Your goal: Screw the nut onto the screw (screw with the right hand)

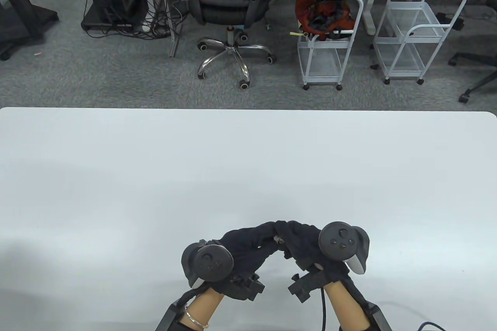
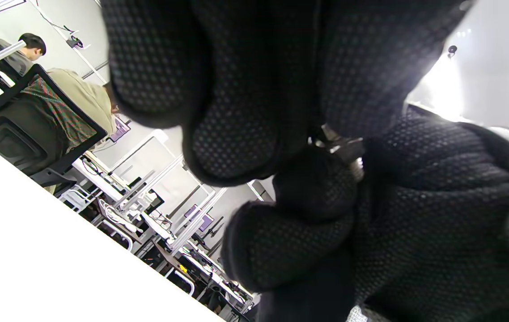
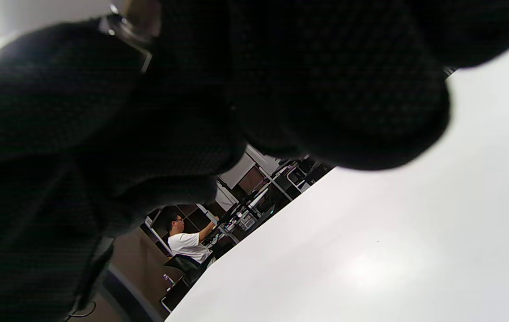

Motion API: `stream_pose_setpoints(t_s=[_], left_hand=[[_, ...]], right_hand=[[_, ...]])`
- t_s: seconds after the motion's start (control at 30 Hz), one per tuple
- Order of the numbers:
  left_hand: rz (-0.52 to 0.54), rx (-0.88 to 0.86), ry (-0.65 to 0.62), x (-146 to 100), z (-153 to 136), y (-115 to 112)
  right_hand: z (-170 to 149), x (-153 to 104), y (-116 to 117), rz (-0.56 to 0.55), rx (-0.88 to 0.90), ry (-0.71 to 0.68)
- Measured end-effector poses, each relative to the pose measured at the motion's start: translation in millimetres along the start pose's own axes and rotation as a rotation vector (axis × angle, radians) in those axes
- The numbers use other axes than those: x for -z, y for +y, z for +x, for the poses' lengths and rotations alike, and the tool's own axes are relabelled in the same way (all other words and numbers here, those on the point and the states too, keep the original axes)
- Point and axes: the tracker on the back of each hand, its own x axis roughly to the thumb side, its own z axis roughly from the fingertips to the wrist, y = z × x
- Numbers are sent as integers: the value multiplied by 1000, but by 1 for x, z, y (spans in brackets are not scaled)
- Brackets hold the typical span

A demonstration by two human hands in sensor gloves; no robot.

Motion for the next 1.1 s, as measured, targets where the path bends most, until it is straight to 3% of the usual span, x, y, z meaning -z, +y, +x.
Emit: stream_pose_setpoints(t_s=[0.17, 0.2, 0.4, 0.43, 0.6, 0.67, 0.77, 0.83, 0.97, 1.0, 1.1], left_hand=[[20, -7, 20, 0, -2, 5], [22, -12, 21, 0, -2, 5], [15, -53, 15, 0, 0, 4], [14, -49, 15, 0, -1, 4], [28, -30, 27, 0, -2, 7], [28, -26, 17, 0, -1, 7], [11, -63, 10, 0, 2, 3], [14, -39, 4, 0, 2, 3], [28, -40, 24, 0, -1, 6], [29, -49, 25, 0, -1, 6], [24, -35, 6, 0, 1, 5]], right_hand=[[0, 4, -3, 353, 209, -7], [1, 4, -3, 373, 187, -13], [2, 1, -2, 1, 54, -42], [2, 2, -2, 21, 61, -42], [0, 3, -2, 329, 219, -12], [-1, 3, -2, 234, 177, -31], [-1, 0, -1, 2, 126, 2], [-2, 1, -3, 57, 130, -11], [1, 3, -5, 326, 221, -8], [1, 2, -4, 332, 200, -8], [-1, 2, -2, 76, 125, -18]])
